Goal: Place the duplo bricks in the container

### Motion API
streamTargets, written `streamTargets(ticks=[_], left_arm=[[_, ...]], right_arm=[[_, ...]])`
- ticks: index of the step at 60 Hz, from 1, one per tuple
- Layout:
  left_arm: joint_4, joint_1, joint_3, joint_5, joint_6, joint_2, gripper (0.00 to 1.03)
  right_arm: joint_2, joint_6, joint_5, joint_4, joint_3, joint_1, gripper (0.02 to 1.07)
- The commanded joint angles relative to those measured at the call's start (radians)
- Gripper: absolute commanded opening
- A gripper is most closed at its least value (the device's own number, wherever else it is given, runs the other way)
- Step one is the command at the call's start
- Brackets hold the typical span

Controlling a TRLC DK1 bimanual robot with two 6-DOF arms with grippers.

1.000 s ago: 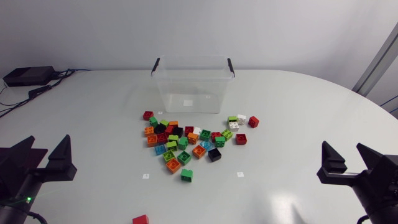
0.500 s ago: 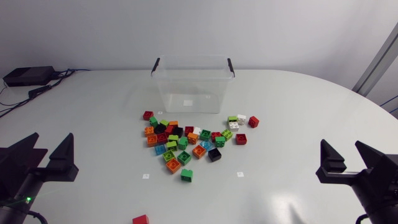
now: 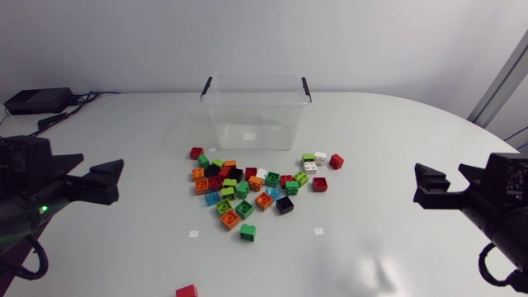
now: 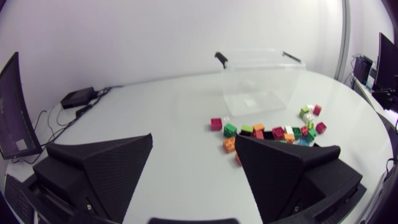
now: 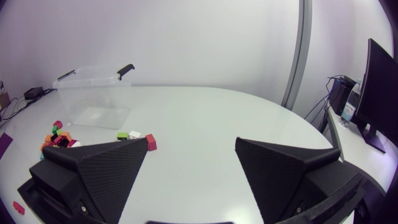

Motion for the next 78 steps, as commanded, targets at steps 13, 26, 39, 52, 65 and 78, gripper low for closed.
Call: streamTargets(ticks=[13, 26, 39, 52, 65, 78], left_arm=[[-0.273, -0.129, 0.221, -0.002, 0.07, 0.301, 0.92], [-0.48, -0.258, 0.307, -0.003, 0.147, 0.492, 0.92], [-0.573, -0.428, 0.287, -0.002, 0.2, 0.555, 0.92], [-0.589, -0.57, 0.247, 0.014, 0.214, 0.62, 0.92], [-0.599, -0.606, 0.21, 0.076, 0.266, 0.704, 0.91], [-0.61, -0.648, 0.187, 0.132, 0.286, 0.761, 0.86]], right_arm=[[0.249, 0.036, 0.009, -0.103, 0.131, -0.006, 1.03], [0.439, -0.039, 0.011, -0.239, 0.248, -0.023, 1.03], [0.509, -0.065, -0.009, -0.304, 0.314, -0.014, 1.03], [0.568, -0.145, -0.069, -0.376, 0.368, -0.017, 1.03], [0.591, -0.203, -0.089, -0.405, 0.386, -0.015, 1.03], [0.64, -0.203, -0.112, -0.416, 0.418, -0.014, 1.03]])
